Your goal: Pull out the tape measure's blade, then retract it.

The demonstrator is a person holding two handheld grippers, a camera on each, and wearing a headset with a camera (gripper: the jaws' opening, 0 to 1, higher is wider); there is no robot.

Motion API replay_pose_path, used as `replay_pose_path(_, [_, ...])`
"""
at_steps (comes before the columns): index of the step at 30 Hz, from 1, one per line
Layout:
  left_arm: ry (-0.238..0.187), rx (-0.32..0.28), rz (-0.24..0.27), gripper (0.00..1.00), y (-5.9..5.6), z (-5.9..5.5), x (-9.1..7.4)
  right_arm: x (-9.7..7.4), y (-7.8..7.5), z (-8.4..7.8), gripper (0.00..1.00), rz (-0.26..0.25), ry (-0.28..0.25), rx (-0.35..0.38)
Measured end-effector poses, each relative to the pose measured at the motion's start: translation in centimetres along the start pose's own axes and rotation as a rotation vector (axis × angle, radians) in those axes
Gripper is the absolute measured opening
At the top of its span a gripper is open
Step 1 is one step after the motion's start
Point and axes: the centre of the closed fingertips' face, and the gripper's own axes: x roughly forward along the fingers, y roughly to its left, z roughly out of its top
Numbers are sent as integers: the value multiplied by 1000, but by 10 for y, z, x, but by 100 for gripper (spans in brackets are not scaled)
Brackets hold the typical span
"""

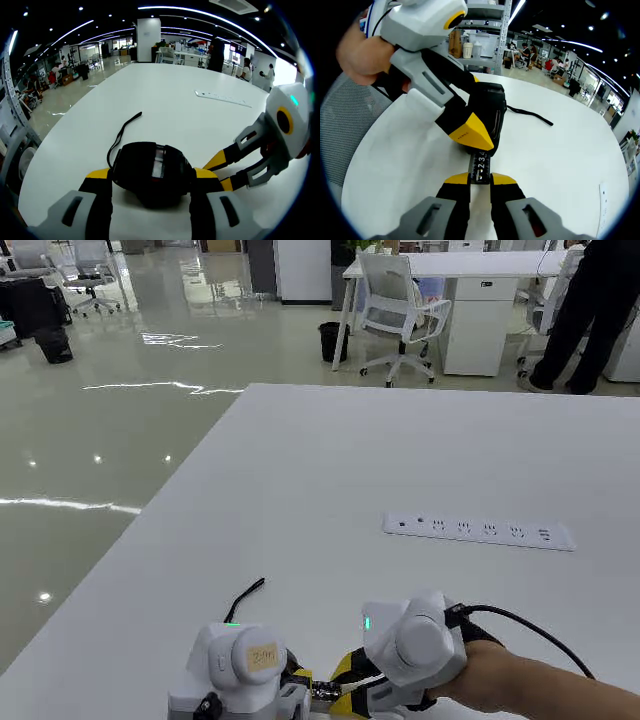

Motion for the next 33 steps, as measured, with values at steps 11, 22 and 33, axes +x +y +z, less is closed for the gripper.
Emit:
replay_pose_path(11, [5,-2,-4,58,1,0,0,4,0,4,14,3,1,-6])
replay_pose_path(22, [6,-10,-8,58,2,0,1,7,-1,7,14,4,-1,-9])
replay_pose_path(33, [6,-18,-14,58,3,0,1,10,-1,11,14,6,0,-13])
